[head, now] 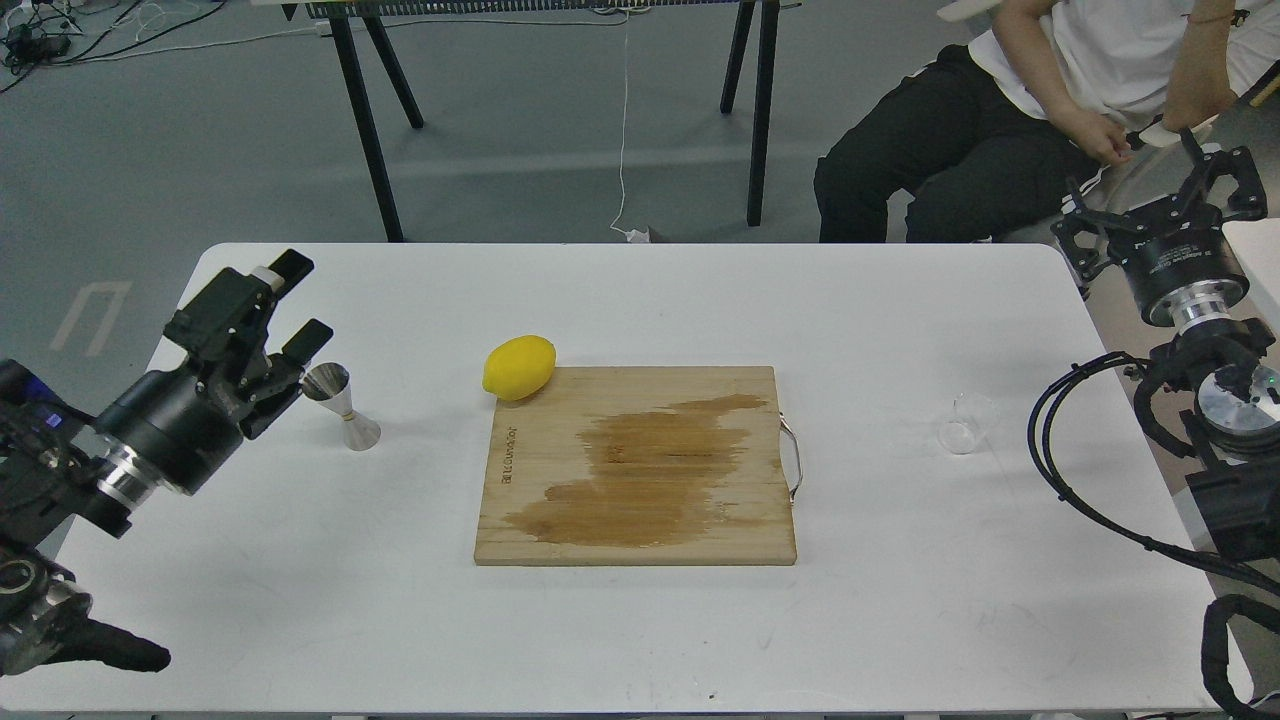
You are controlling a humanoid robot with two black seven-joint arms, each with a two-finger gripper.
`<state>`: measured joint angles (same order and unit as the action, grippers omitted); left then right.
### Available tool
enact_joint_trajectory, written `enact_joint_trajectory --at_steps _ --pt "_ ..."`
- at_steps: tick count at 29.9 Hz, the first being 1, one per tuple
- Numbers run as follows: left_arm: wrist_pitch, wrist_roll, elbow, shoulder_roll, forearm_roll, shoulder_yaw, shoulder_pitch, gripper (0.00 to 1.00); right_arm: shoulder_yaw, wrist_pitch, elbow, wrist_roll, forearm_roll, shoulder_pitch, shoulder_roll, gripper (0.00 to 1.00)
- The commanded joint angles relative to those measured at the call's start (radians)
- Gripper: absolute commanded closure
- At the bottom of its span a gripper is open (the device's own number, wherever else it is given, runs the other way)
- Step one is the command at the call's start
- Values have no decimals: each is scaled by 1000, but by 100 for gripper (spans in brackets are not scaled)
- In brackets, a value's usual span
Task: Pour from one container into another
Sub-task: 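Reach the left gripper down and grasp the metal jigger cup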
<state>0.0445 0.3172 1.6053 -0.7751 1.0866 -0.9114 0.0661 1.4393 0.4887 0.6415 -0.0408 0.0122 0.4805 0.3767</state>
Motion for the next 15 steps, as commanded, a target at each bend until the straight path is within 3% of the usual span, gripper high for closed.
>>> enact_joint_trajectory --at_steps 1,5,8,10,15 --pt "-83 -7 -4 7 366 3 -61 5 3 0 0 1 0 -5 7 0" --pt "-162 -44 -102 72 810 63 -75 5 1 0 -2 1 0 -5 18 0" --pt "-219 -98 -221 140 1095 63 -75 5 -2 0 -2 2 0 -5 18 0" --pt "-253 -121 -331 187 1095 54 -65 6 -5 0 0 2 0 -6 14 0" --pt "-304 -125 -576 315 1095 65 43 7 -7 0 1 2 0 -14 18 0"
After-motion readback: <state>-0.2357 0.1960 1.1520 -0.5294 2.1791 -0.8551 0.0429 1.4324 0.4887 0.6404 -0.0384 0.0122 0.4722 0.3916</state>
